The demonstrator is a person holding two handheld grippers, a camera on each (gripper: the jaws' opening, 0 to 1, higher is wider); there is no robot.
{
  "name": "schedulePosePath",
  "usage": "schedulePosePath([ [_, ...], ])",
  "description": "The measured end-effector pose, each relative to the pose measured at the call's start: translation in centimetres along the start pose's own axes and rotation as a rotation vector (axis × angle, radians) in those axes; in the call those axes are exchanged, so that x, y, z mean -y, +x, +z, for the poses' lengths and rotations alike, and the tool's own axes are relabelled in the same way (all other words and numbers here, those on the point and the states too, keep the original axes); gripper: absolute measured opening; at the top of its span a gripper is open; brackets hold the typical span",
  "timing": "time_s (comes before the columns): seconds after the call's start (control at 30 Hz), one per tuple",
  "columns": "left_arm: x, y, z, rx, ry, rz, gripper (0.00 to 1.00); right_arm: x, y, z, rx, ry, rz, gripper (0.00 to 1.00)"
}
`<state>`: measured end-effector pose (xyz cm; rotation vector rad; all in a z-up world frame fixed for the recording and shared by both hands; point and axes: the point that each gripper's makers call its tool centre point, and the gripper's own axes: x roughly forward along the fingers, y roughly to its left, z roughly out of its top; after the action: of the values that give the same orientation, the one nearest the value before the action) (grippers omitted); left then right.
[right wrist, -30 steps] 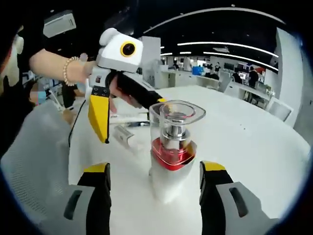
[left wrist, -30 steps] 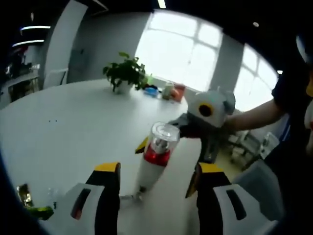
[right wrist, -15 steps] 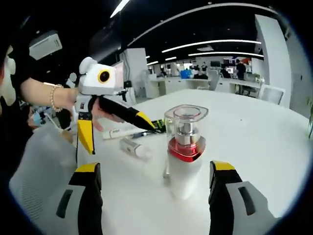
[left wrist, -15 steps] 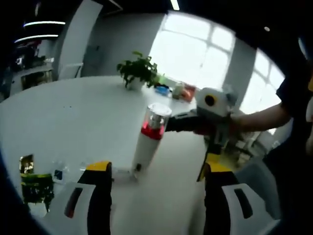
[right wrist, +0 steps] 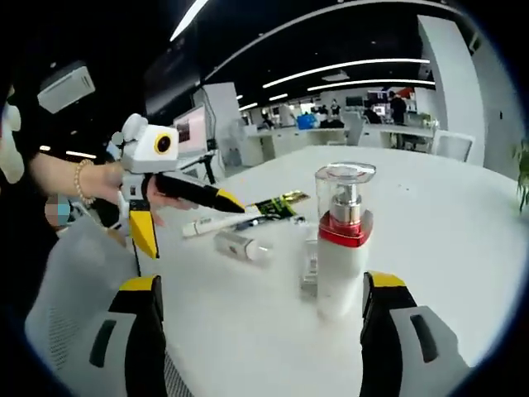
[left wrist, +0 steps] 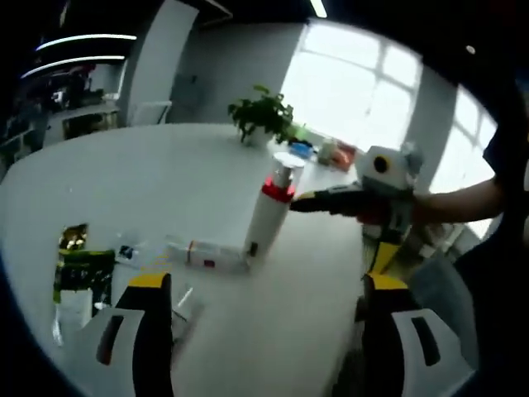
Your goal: Arrange the skincare products in the storage area until every visible bottle or jar stands upright without overlapping.
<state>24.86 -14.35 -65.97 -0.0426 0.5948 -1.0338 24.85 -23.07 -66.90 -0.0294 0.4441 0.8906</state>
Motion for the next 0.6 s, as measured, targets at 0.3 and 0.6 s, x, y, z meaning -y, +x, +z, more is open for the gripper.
schedulePosePath([
  [0.3, -0.6, -4.4, -3.6, 0.002, -0.073, 0.099, 0.96, -1.7, -0.1, -0.5, 0.023, 0.064, -0.021, 0.99],
  [0.6, -0.5, -7.2, -4.9, 0.023, -0.116, 0.164, 0.99, -2.6, -0.9, -1.3, 0.016, 0.102, -0.054, 0.99],
])
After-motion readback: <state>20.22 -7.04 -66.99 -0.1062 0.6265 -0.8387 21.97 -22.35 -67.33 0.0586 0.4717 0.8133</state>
